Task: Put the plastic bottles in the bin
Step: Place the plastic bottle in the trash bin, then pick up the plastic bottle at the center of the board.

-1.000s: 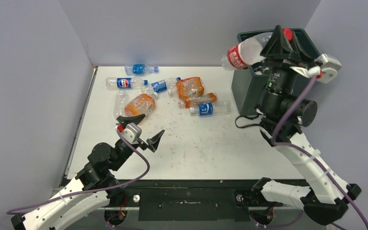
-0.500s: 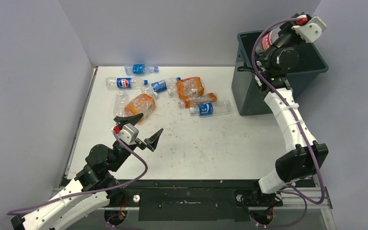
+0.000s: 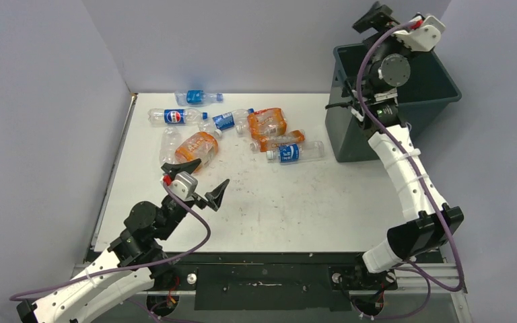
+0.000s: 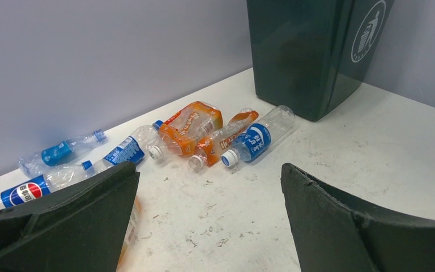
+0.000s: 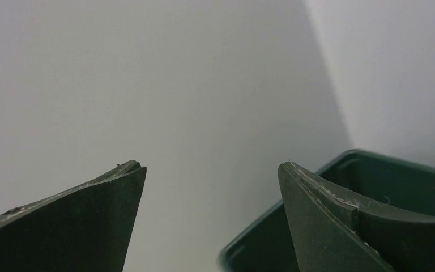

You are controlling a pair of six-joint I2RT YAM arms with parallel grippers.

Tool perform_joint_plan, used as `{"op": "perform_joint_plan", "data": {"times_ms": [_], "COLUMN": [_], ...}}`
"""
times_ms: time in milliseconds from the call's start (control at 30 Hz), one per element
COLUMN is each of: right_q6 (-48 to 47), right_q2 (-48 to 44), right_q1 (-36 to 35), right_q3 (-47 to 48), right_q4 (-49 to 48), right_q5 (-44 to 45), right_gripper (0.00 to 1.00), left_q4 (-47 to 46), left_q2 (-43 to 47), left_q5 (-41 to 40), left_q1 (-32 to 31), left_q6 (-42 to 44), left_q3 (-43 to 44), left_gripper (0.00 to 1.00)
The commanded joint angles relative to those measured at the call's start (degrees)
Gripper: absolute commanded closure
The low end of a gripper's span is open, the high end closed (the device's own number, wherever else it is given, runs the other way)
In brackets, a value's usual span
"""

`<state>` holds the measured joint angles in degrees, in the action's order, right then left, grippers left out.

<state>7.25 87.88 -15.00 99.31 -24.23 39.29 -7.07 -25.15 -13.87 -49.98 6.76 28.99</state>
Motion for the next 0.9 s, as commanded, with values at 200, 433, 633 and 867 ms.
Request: {"op": "perform_joint_plan", "data": {"times_ms": [200, 433, 633, 867], "right_q6": [17.04, 18.82, 24.75, 30.58], "right_q2": [-15.74, -17.69, -11.77, -6.02], "right_q1": [-13.40, -23.27, -23.19, -18.42], "right_q3": [-16.23, -34.33, -45.21, -55.13], "right_q4": [5.66, 8.91, 8.53, -3.32], "right_q5": [-32.62, -38.08, -37.58, -35.47], "right_gripper": [0.10, 0.10, 0.10, 0.10], "left_q4": [-2.00, -1.13, 0.52, 1.08], "left_q2": [-1.30, -3.38, -7.82, -10.24], "left_q5": [-5.37, -14.11, -16.33, -13.19], "left_q1": [0.40, 0.36, 0.81, 1.12], "left_q6": [1.18, 0.88, -1.40, -3.00], "left_q3": [0.15, 0.74, 2.23, 2.60], "left_gripper": [0.04, 0.04, 0.04, 0.04]}}
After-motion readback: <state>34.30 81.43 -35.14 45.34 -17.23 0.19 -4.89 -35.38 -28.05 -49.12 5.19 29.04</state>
